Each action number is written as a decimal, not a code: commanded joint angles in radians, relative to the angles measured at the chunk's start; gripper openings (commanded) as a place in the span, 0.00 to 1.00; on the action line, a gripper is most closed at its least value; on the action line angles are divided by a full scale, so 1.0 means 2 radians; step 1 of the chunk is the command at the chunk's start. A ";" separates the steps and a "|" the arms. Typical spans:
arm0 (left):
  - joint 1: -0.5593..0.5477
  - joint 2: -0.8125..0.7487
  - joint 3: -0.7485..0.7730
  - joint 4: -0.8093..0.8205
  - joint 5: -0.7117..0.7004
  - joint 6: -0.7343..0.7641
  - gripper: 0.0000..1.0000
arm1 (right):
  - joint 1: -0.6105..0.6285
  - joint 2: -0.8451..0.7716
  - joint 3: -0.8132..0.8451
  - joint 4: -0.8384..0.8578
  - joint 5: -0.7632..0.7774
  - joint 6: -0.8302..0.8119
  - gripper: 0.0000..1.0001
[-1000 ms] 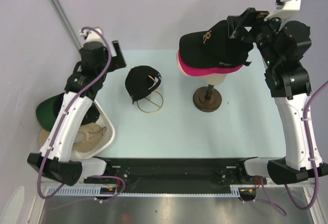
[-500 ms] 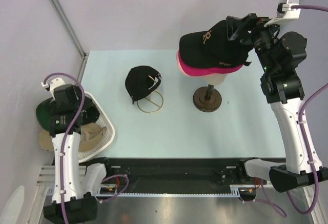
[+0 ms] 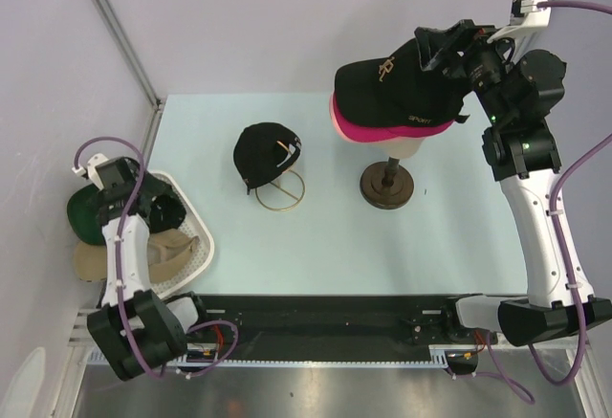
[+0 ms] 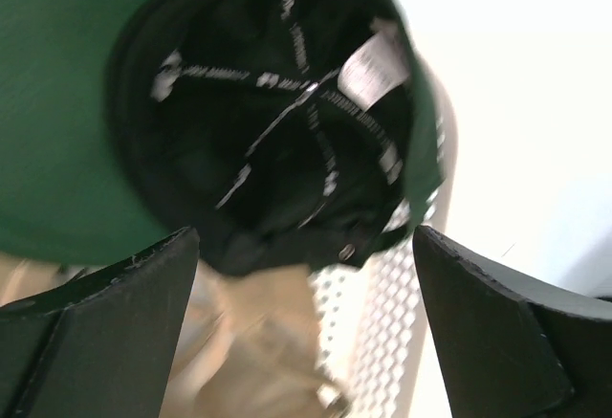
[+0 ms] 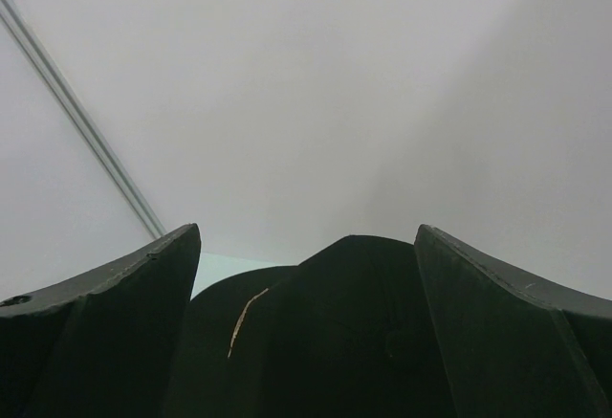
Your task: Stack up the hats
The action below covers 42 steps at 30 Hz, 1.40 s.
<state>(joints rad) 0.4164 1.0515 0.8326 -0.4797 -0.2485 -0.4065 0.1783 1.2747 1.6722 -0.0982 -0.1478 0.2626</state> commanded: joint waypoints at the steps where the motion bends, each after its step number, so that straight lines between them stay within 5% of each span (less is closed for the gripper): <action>1: 0.017 0.043 0.018 0.092 0.043 -0.032 0.95 | -0.001 -0.005 0.024 0.018 -0.010 0.006 1.00; 12: 0.022 0.128 0.055 0.129 0.041 -0.045 0.74 | -0.003 -0.002 0.026 0.003 -0.004 -0.019 1.00; 18: 0.022 0.145 0.058 0.139 0.042 -0.038 0.47 | -0.006 0.004 0.008 0.018 -0.011 -0.019 1.00; 22: 0.022 0.138 0.064 0.129 0.044 -0.041 0.09 | -0.017 0.006 -0.001 0.025 -0.022 -0.014 1.00; 24: 0.022 0.123 0.064 0.126 0.046 -0.047 0.00 | -0.024 0.006 -0.011 0.034 -0.028 -0.004 1.00; 42: 0.022 -0.095 0.118 0.050 0.107 -0.077 0.00 | -0.103 0.013 0.015 0.093 -0.087 0.057 1.00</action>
<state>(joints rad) 0.4522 0.9054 0.9932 -0.3771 -0.1081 -0.5507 -0.0113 1.3018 1.6352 0.0132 -0.2871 0.3412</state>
